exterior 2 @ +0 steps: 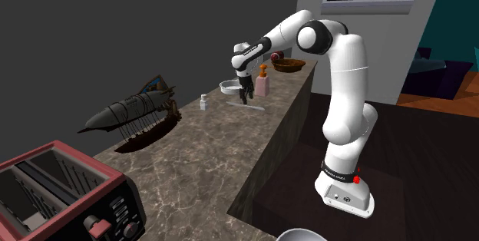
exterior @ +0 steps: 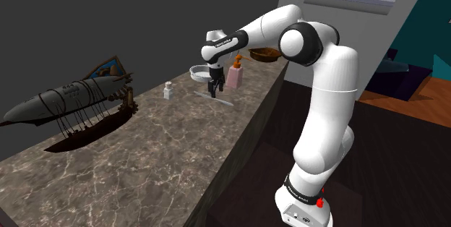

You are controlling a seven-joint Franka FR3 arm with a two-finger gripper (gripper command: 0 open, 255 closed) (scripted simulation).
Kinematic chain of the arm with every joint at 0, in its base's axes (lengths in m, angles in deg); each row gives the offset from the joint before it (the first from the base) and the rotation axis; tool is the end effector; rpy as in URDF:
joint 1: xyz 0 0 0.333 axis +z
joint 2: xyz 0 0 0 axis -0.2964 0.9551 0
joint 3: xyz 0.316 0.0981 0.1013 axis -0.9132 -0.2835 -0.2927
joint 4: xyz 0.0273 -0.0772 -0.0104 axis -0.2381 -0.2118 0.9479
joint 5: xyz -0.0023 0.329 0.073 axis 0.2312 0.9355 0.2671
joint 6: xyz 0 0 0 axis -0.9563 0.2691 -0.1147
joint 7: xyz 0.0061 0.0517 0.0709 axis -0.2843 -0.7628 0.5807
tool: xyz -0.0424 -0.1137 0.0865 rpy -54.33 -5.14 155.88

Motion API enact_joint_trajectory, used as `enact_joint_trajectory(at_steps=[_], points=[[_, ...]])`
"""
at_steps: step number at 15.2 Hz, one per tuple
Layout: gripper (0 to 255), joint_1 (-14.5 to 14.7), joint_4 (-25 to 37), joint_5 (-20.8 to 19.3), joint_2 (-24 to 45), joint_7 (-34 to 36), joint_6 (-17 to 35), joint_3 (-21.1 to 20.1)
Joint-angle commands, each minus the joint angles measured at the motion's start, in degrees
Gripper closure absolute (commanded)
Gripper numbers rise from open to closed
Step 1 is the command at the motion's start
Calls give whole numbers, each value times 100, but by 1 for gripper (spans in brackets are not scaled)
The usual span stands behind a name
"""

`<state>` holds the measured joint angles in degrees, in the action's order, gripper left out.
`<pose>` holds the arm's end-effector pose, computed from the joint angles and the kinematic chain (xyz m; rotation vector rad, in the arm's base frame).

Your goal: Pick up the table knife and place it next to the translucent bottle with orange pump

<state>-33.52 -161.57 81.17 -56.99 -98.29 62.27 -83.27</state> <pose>0.5416 -0.1598 0.3850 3.0915 0.2620 -0.2340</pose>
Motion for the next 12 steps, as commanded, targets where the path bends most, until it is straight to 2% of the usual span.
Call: enact_joint_trajectory(at_steps=[1,4,12], points=[[0,7,137,8,-44,-5,-180,-6],[0,28,565,26,-128,-19,-694,-21],[0,28,565,26,-128,-19,-694,-21]])
